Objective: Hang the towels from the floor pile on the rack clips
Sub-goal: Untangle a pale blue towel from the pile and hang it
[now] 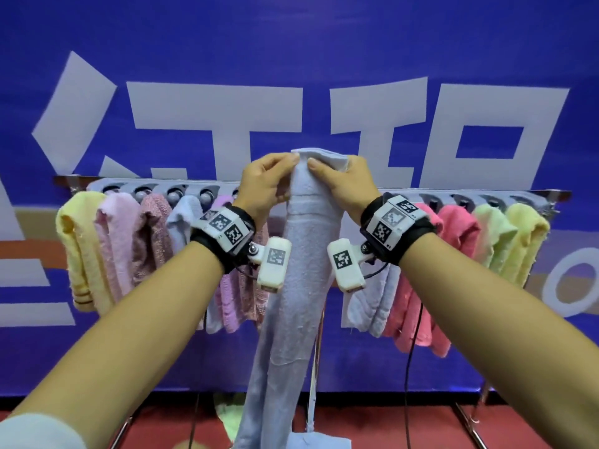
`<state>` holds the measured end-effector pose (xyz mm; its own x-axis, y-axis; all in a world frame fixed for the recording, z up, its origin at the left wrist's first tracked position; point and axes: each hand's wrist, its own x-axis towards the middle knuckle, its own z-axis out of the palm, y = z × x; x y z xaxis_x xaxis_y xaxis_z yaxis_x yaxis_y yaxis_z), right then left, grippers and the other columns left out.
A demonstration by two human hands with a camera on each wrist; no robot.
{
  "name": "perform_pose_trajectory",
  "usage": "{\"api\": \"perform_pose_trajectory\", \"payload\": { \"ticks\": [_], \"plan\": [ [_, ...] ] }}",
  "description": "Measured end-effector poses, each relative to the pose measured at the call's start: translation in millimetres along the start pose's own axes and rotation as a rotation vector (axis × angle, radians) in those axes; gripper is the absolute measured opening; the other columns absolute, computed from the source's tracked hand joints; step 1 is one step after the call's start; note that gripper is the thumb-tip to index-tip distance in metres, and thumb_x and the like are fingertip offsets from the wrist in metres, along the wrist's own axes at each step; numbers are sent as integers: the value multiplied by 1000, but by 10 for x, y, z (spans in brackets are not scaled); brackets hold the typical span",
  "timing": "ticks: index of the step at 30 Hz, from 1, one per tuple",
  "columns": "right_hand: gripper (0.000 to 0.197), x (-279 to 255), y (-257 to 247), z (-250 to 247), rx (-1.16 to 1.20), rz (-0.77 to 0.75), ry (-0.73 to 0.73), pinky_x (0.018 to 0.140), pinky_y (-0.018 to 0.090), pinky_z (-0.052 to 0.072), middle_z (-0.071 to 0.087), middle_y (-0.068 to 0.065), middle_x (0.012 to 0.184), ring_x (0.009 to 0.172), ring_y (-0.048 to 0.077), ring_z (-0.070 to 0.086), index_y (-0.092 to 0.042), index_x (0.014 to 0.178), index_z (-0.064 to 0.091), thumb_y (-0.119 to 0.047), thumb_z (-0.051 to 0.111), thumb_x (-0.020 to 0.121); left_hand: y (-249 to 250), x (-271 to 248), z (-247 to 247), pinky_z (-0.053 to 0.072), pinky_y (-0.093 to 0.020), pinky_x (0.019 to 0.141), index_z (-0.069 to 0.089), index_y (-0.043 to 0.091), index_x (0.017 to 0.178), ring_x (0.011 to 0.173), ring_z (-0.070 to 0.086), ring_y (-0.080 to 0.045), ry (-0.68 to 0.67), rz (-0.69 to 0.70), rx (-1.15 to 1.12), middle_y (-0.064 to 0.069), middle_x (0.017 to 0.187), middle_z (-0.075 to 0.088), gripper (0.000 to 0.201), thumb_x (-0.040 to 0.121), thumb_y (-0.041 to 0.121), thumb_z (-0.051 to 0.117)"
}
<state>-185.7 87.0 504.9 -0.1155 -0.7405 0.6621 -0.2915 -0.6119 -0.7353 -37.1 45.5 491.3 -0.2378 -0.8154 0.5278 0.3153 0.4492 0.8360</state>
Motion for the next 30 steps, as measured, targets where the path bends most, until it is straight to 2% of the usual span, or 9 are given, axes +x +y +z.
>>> {"api": "perform_pose_trajectory", "payload": {
  "ticks": [2,7,15,18,20,22,25,28,30],
  "plan": [
    [19,23,14,-6,32,12,57,88,37,57,74,11,101,91,17,69,-6,108,73,-13,65,92,-222,-94,7,50,-25,56,67,17,90,61,60,-12,-79,-81,-54,3,73,66,23,82,38,70],
    [15,79,17,-140,-25,31,186,85,32,58,75,2,96,89,13,69,-14,103,75,-18,67,91,-892,-500,67,57,-33,77,70,6,103,90,73,-21,-270,-247,141,-6,97,76,47,62,14,91],
    [19,-91,361,-779,-307,129,436,82,27,55,74,-6,90,84,7,68,-19,101,77,-30,69,87,-1345,-764,96,54,-30,69,76,10,75,71,66,-12,-362,-368,279,-2,80,75,15,67,15,89],
    [27,-229,447,-1142,-472,207,497,91,27,51,74,4,95,93,19,68,-15,104,76,-32,64,88,-1280,-665,56,45,-29,63,69,-7,73,67,58,-17,-327,-364,244,-11,74,68,49,62,38,87],
    [33,-340,510,-1372,-559,303,524,72,22,45,71,14,88,82,21,65,-8,100,75,-35,66,84,-1206,-620,55,42,-25,56,65,-6,65,58,53,-16,-317,-360,195,-11,66,63,43,72,32,84],
    [45,-472,579,-1547,-552,417,541,61,28,41,63,16,75,69,23,59,0,91,71,-41,72,71,-1145,-573,66,43,-24,54,64,-8,78,57,55,-18,-315,-377,133,-13,68,63,39,77,28,79],
    [37,-638,733,-1654,-803,607,372,73,28,43,66,9,86,81,23,60,-8,100,71,-34,74,74,-1022,-532,174,52,-25,59,67,-8,89,63,66,-16,-350,-399,58,-11,75,72,27,91,19,66],
    [28,-725,752,-1417,-891,414,373,84,34,50,71,6,93,89,24,65,-15,98,70,-36,70,79,-841,-510,387,53,-25,60,69,1,85,65,67,-14,-439,-403,45,-7,74,73,23,95,20,59],
    [26,-739,708,-1070,-591,263,294,84,37,50,69,1,87,84,16,63,-13,89,70,-38,65,87,-741,-496,522,53,-27,60,67,-1,85,63,66,-17,-477,-427,41,-9,72,70,28,96,24,60]
  ]
}}
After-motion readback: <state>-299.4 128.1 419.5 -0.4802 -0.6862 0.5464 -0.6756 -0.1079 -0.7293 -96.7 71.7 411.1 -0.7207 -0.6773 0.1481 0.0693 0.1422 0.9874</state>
